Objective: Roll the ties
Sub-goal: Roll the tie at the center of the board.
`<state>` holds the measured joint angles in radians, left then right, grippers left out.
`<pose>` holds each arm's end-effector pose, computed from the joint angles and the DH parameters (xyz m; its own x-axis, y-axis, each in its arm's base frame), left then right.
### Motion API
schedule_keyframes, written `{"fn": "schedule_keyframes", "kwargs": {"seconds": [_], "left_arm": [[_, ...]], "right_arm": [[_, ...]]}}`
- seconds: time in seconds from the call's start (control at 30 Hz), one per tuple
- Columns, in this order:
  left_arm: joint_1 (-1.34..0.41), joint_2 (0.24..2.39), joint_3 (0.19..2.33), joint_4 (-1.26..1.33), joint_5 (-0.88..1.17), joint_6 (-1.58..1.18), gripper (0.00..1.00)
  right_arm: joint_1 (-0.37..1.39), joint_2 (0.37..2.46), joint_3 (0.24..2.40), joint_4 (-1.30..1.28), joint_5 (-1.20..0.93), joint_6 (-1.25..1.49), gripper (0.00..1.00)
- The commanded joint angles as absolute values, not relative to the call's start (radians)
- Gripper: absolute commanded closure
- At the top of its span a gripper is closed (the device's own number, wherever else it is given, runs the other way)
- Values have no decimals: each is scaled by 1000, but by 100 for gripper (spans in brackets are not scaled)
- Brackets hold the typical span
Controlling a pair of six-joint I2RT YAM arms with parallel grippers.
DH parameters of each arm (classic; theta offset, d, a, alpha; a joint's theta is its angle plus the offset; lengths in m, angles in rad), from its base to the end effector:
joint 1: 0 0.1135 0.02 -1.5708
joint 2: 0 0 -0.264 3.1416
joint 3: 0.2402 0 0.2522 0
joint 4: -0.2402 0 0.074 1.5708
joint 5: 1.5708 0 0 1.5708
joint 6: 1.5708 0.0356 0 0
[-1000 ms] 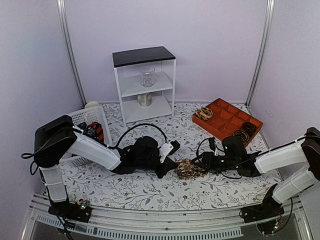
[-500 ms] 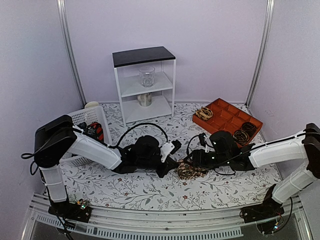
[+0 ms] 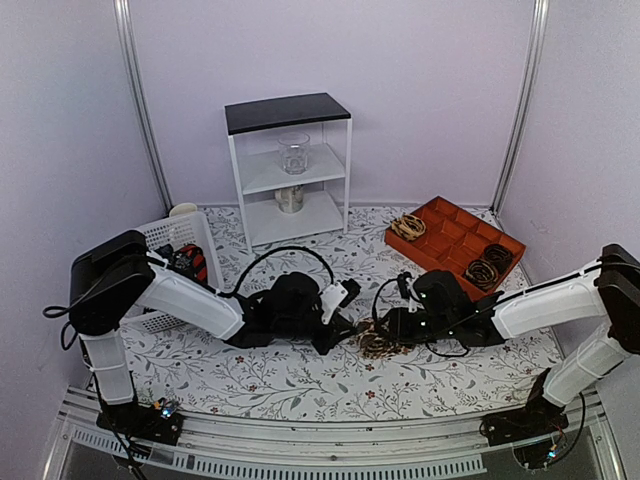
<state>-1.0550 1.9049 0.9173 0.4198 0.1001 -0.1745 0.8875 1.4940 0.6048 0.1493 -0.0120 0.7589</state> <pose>0.1862 -0.3356 0.1326 -0.4187 0.3882 -0.8210 0.8473 0.4923 -0.1993 0.1775 0.2187 0.1504 -0.8463 0.0503 -0.5303 -0.2738 0.8129 0.5141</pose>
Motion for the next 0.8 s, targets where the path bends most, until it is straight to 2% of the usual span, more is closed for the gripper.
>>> {"fn": "schedule_keyframes", "kwargs": {"seconds": [0.0,0.2,0.47,0.6,0.77], "left_arm": [[-1068,1841,921,360,-44,-318,77],[-1055,1816,1000,165,-42,-481,65],[-1054,1750,950,257,-69,-669,38],[-1055,1719,920,306,-75,-796,34],[-1055,1738,944,283,-59,-896,37]], "right_arm": [[854,1416,493,250,-14,734,65],[808,1354,377,358,-36,761,66],[748,1324,256,530,-115,842,69],[744,1289,184,599,-115,912,71],[745,1285,135,639,-110,984,71]]}}
